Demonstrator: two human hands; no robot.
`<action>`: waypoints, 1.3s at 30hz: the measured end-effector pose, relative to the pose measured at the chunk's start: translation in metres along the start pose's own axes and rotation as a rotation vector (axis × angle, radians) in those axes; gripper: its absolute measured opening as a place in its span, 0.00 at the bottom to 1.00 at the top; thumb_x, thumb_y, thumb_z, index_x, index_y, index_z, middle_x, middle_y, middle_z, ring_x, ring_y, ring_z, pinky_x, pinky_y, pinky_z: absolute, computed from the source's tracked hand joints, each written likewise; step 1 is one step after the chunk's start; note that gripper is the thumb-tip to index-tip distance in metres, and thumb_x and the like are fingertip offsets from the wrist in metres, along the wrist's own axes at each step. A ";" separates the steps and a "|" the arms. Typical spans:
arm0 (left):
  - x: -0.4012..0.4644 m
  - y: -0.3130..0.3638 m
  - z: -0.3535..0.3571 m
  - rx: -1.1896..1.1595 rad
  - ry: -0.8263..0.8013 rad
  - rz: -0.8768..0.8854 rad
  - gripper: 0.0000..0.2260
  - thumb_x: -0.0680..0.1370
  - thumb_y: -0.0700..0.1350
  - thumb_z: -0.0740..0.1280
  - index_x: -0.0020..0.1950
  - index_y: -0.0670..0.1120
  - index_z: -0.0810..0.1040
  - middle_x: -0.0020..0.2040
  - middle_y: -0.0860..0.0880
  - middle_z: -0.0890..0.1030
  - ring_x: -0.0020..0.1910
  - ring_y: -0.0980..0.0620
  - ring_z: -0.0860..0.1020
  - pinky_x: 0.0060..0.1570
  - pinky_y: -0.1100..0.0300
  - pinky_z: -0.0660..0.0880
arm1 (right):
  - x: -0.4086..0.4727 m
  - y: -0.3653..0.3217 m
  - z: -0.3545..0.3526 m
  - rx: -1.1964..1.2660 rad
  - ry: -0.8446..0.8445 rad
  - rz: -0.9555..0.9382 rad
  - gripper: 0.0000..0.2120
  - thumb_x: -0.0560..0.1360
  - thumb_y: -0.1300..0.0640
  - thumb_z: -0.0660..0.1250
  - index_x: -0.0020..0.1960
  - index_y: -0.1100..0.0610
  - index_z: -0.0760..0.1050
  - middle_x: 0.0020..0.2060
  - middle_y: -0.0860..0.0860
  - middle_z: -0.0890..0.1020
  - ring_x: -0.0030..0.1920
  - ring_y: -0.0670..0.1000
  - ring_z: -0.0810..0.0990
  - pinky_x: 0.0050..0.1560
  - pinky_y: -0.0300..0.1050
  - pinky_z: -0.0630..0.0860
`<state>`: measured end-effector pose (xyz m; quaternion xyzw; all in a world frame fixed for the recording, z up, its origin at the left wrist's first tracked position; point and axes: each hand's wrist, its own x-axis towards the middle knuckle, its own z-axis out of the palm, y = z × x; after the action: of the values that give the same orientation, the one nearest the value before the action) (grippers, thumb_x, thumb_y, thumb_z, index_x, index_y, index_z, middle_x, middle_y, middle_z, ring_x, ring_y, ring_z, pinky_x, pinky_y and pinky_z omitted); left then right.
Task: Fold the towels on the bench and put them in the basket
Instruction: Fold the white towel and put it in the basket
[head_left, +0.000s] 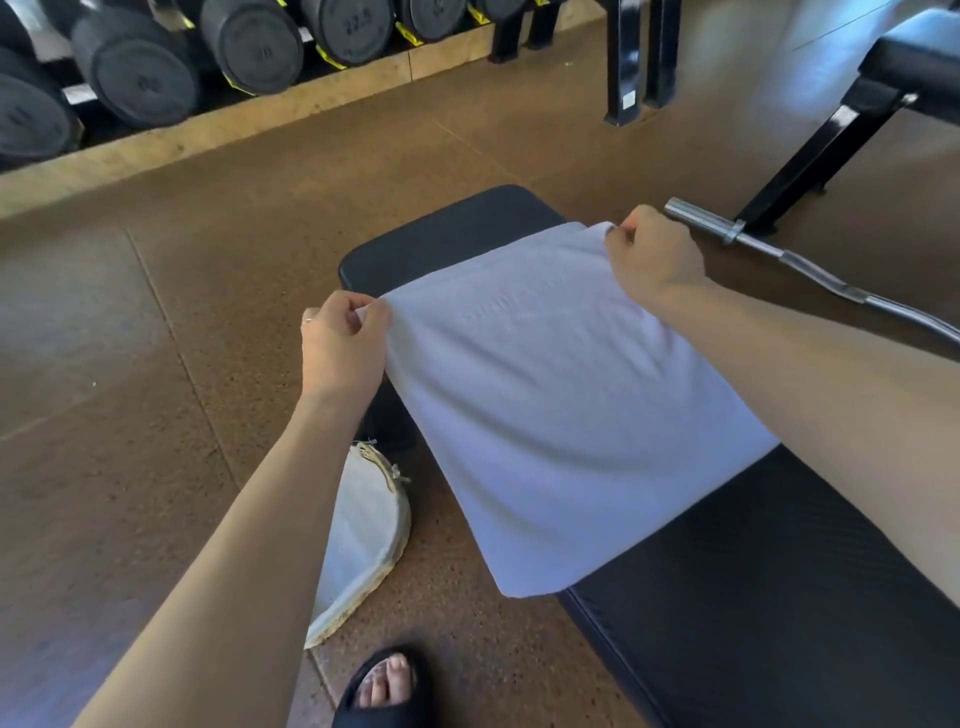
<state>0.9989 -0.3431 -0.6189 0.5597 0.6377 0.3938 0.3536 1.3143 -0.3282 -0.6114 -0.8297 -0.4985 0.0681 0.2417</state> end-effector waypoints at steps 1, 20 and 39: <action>-0.003 0.001 -0.001 -0.001 -0.002 -0.027 0.05 0.79 0.50 0.63 0.45 0.52 0.75 0.37 0.55 0.76 0.59 0.41 0.75 0.47 0.52 0.71 | -0.002 0.001 -0.002 0.004 -0.007 0.018 0.15 0.83 0.46 0.57 0.56 0.58 0.73 0.55 0.60 0.80 0.56 0.64 0.78 0.51 0.52 0.72; -0.167 0.039 -0.004 -0.114 -0.352 -0.424 0.10 0.77 0.41 0.68 0.57 0.42 0.73 0.55 0.45 0.80 0.53 0.46 0.81 0.43 0.51 0.83 | -0.120 0.073 -0.104 0.050 -0.281 0.245 0.22 0.78 0.47 0.66 0.66 0.60 0.70 0.60 0.56 0.77 0.54 0.57 0.76 0.46 0.48 0.72; -0.296 0.043 -0.010 -0.073 -0.887 -0.635 0.13 0.77 0.34 0.70 0.60 0.45 0.80 0.51 0.47 0.87 0.50 0.48 0.86 0.50 0.55 0.82 | -0.229 0.169 -0.175 -0.008 -0.258 0.361 0.10 0.74 0.64 0.60 0.54 0.59 0.75 0.50 0.55 0.77 0.49 0.58 0.77 0.44 0.48 0.72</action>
<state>1.0451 -0.6355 -0.5732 0.4396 0.5510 0.0159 0.7092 1.3975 -0.6489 -0.5674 -0.8908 -0.3689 0.2141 0.1564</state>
